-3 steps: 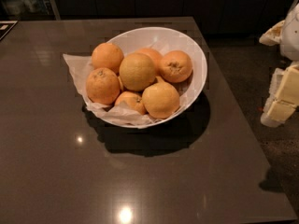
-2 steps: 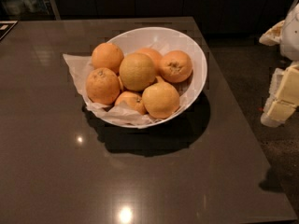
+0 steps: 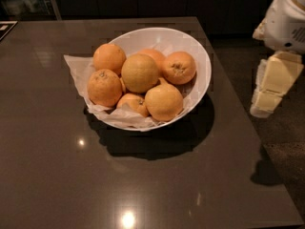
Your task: Pick orange from white bowl
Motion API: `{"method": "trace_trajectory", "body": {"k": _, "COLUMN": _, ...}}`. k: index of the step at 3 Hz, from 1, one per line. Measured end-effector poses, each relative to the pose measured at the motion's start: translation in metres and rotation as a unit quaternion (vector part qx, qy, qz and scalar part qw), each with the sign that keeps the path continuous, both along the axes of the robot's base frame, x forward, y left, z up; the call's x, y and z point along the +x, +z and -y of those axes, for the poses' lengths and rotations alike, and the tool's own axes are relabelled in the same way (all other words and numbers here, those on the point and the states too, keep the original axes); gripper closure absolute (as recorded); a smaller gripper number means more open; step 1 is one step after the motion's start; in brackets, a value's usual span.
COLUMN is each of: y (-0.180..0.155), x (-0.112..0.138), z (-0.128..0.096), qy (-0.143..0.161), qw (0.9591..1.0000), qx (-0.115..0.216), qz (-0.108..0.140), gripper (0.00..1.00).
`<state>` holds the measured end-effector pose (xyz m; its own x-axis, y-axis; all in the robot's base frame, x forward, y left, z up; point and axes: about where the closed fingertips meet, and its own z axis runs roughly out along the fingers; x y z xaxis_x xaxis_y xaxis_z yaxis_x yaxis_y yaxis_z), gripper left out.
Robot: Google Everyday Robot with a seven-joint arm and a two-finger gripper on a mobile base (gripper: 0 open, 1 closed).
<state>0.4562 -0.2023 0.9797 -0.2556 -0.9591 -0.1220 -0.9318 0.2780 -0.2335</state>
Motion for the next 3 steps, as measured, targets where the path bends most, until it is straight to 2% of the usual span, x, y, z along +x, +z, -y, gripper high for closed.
{"method": "trace_trajectory", "body": {"k": 1, "y": 0.005, "x": 0.027, "z": -0.013, "qy": -0.011, "qw": 0.9996, "qx": -0.027, "qz": 0.002, "gripper": 0.00}}
{"method": "trace_trajectory", "body": {"k": 3, "y": 0.014, "x": 0.058, "z": -0.039, "qy": -0.001, "qw": 0.9997, "qx": -0.018, "qz": 0.017, "gripper": 0.00}}
